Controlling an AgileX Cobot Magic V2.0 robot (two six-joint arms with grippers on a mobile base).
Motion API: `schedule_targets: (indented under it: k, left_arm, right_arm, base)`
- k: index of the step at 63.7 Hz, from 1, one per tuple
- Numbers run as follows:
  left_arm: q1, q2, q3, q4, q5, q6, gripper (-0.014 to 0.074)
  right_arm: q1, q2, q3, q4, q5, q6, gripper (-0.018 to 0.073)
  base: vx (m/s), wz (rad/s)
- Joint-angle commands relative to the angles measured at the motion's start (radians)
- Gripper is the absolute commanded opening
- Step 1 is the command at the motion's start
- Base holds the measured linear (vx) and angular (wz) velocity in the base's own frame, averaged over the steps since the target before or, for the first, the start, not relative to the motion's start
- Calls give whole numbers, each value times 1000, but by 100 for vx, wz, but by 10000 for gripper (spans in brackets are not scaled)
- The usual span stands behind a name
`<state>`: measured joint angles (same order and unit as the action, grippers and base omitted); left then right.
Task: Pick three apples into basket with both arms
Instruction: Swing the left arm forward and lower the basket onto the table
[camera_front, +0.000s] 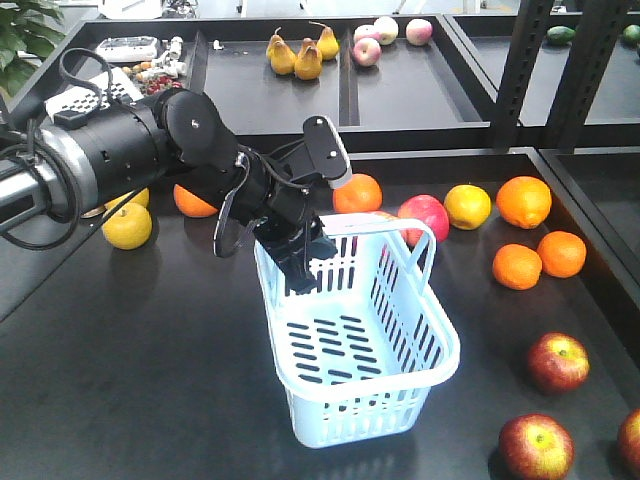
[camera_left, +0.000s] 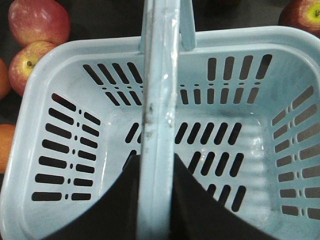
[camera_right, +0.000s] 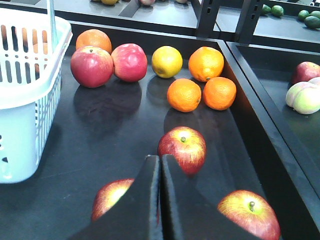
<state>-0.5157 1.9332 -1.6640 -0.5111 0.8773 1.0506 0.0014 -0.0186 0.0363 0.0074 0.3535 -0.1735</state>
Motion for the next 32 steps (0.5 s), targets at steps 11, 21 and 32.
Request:
schedule_targets:
  k: [11, 21, 32]
  left_arm:
    - [-1, -55, -36, -43, -50, -3, 339]
    - [-1, -66, -38, -43, -58, -3, 459]
    - [0, -132, -38, -40, -40, -17, 465]
  right_arm:
    - [-1, -6, -32, -7, -72, -10, -8]
    - [-1, -6, -32, -7, -72, -10, -8]
    - [-1, -6, -32, -7, -72, -10, -8]
  base:
    - [0, 0]
    - [0, 0]
    - [0, 0]
